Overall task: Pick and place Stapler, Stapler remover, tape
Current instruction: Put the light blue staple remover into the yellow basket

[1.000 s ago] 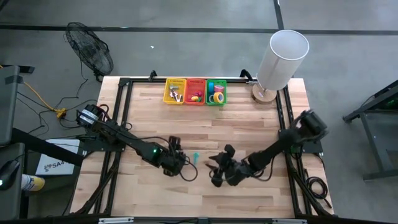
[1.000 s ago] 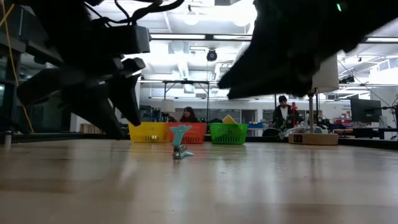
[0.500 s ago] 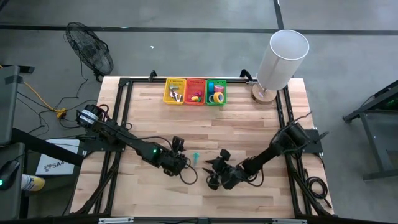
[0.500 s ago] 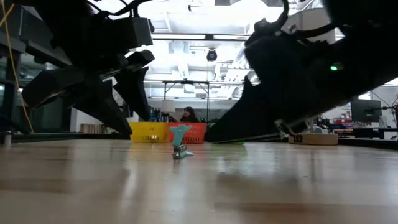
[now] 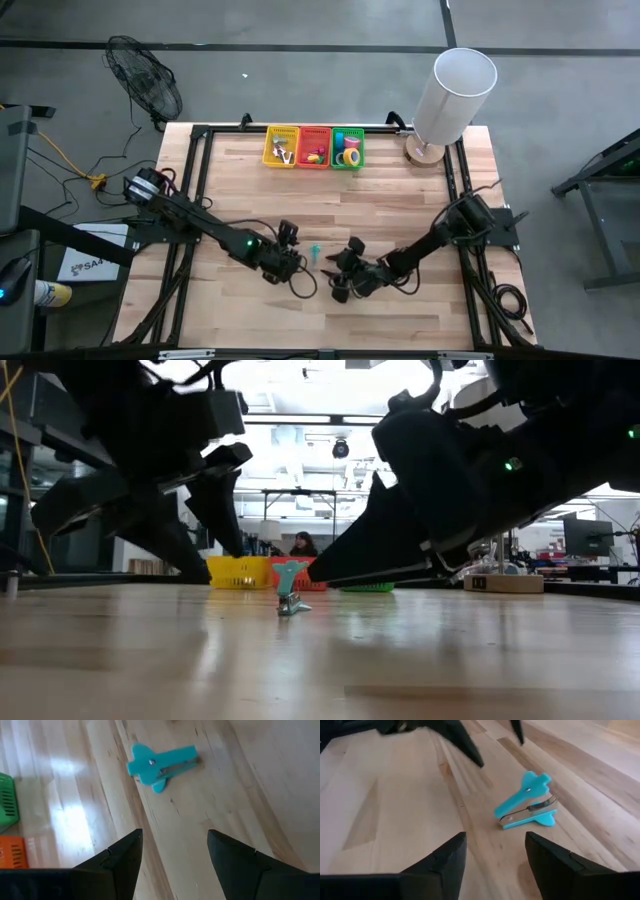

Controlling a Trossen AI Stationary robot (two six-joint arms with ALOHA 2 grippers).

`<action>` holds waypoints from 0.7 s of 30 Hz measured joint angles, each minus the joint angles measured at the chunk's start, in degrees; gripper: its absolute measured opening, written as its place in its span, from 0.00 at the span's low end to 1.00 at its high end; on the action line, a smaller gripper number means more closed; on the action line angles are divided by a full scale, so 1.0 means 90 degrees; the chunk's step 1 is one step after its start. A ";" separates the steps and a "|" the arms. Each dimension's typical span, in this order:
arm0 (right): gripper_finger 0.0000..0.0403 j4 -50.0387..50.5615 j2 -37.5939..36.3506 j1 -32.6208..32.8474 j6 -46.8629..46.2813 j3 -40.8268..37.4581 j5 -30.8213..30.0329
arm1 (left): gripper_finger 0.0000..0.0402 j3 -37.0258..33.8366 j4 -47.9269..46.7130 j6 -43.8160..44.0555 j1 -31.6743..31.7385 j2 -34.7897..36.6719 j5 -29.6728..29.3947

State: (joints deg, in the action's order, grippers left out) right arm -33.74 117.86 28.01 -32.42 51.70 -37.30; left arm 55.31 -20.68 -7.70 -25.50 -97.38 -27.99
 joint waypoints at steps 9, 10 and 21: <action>0.67 0.0099 0.0000 -0.0303 0.0613 0.0000 0.0337 | 0.54 -0.0005 0.0022 0.0022 0.0000 -0.0411 0.0061; 0.70 0.0097 0.0000 -0.0337 0.0710 0.0000 0.0419 | 0.54 -0.0005 0.0025 0.0032 -0.0001 -0.0423 0.0061; 0.88 0.0391 0.0000 -0.0709 0.1189 0.0000 0.0734 | 0.54 -0.0002 0.0012 0.0238 -0.0002 -0.0438 0.0166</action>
State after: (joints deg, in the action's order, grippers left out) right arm -30.22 117.86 21.63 -21.72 51.70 -30.69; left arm 55.29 -20.58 -5.56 -25.52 -101.32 -26.50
